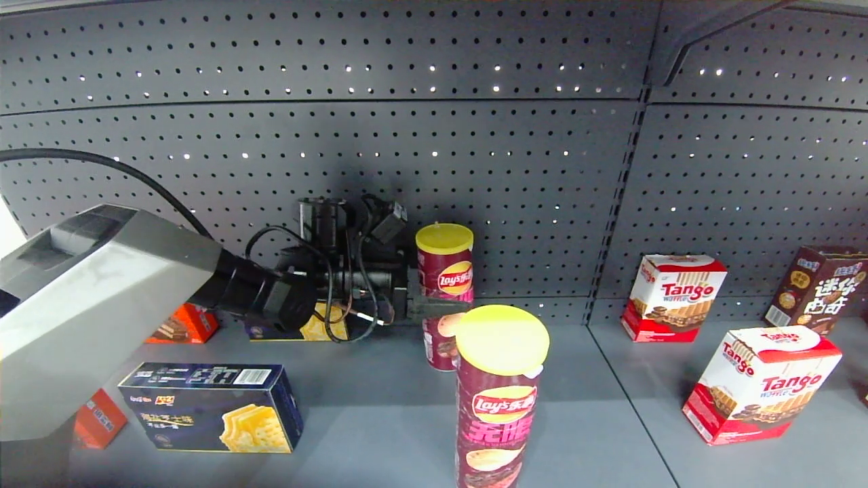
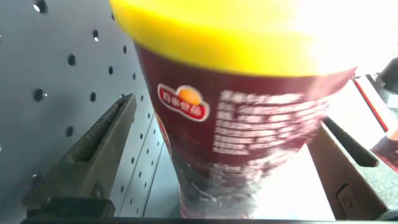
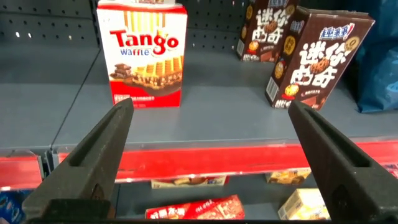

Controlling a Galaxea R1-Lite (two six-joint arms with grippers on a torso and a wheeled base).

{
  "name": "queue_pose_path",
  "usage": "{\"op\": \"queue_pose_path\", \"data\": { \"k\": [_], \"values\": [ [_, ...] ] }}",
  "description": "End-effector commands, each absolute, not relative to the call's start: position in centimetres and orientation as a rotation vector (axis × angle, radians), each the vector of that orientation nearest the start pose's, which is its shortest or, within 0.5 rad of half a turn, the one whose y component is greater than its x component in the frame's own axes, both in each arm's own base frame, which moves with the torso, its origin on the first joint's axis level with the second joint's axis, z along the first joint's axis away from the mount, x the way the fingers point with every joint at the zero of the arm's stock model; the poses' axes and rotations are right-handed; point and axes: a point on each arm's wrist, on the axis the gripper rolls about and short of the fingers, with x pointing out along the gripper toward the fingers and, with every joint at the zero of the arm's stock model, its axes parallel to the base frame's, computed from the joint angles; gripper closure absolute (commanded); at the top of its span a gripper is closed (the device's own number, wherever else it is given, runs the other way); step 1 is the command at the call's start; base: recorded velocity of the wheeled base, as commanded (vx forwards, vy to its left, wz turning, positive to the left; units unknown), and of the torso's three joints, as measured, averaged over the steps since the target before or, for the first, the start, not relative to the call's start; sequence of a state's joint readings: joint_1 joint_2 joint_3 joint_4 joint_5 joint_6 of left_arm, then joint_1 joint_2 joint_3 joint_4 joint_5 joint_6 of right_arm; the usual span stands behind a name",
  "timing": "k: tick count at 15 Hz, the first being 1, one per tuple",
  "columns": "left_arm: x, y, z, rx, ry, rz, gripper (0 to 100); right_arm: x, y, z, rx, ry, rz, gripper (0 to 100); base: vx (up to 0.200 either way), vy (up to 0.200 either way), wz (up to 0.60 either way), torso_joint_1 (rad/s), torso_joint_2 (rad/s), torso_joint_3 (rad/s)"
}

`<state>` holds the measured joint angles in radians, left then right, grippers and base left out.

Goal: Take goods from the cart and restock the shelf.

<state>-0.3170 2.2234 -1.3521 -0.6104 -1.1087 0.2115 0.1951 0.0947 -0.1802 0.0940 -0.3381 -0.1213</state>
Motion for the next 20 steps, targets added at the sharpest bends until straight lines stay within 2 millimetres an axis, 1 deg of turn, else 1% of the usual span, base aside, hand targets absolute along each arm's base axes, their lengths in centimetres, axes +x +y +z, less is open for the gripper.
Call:
{"op": "queue_pose_path", "data": {
  "k": [1, 3, 6, 7, 8, 10, 12, 14, 15, 17, 19, 20],
  "values": [
    [40.7, -15.4, 14.3, 0.074, 0.086, -1.433, 0, -2.7, -1.3, 11.5, -0.127, 0.026, -0.14, 0, 0.0, 0.0, 0.0, 0.0, 0.0, 0.0],
    [40.5, -15.2, 14.9, 0.079, 0.074, -1.43, 0, -2.7, -1.3, 11.5, -0.13, 0.027, -0.138, 0, 0.0, 0.0, 0.0, 0.0, 0.0, 0.0],
    [39.0, -14.5, 16.5, 0.068, 0.078, -1.401, 0, -2.7, -1.3, 11.5, -0.128, 0.025, -0.138, 0, 0.0, 0.0, 0.0, 0.0, 0.0, 0.0],
    [38.1, -14.2, 17.5, 0.056, 0.079, -1.391, 0, -2.7, -1.3, 11.5, -0.128, 0.025, -0.138, 0, 0.0, 0.0, 0.0, 0.0, 0.0, 0.0],
    [36.6, -13.6, 19.0, 0.047, 0.075, -1.367, 0, -2.7, -1.3, 11.5, -0.128, 0.025, -0.137, 0, 0.0, 0.0, 0.0, 0.0, 0.0, 0.0],
    [33.5, -12.6, 21.3, 0.02, 0.076, -1.332, 0, -2.7, -1.3, 11.5, -0.128, 0.025, -0.134, 0, 0.0, 0.0, 0.0, 0.0, 0.0, 0.0],
    [30.4, -11.6, 23.4, -0.001, 0.062, -1.287, 0, -2.7, -1.3, 11.5, -0.128, 0.025, -0.134, 0, 0.0, 0.0, 0.0, 0.0, 0.0, 0.0],
    [28.2, -10.8, 24.9, -0.019, 0.043, -1.274, 0, -2.7, -1.3, 11.7, -0.125, 0.019, -0.134, 0, 0.0, 0.0, 0.0, 0.0, 0.0, 0.0],
    [25.5, -9.7, 26.6, -0.038, 0.013, -1.232, 0, -2.7, -1.3, 11.7, -0.123, 0.015, -0.133, 0, 0.0, 0.0, 0.0, 0.0, 0.0, 0.0],
    [21.7, -8.2, 28.1, -0.081, -0.011, -1.174, 0, -2.7, -1.3, 11.8, -0.122, 0.013, -0.133, 0, 0.0, 0.0, 0.0, 0.0, 0.0, 0.0],
    [18.0, -6.6, 28.3, -0.117, -0.027, -1.116, 0, -2.7, -1.3, 11.8, -0.119, 0.012, -0.132, 0, 0.0, 0.0, 0.0, 0.0, 0.0, 0.0],
    [17.0, -6.2, 28.0, -0.123, -0.028, -1.108, 0, -2.7, -1.3, 11.7, -0.12, 0.014, -0.131, 0, 0.0, 0.0, 0.0, 0.0, 0.0, 0.0]
  ]
}}
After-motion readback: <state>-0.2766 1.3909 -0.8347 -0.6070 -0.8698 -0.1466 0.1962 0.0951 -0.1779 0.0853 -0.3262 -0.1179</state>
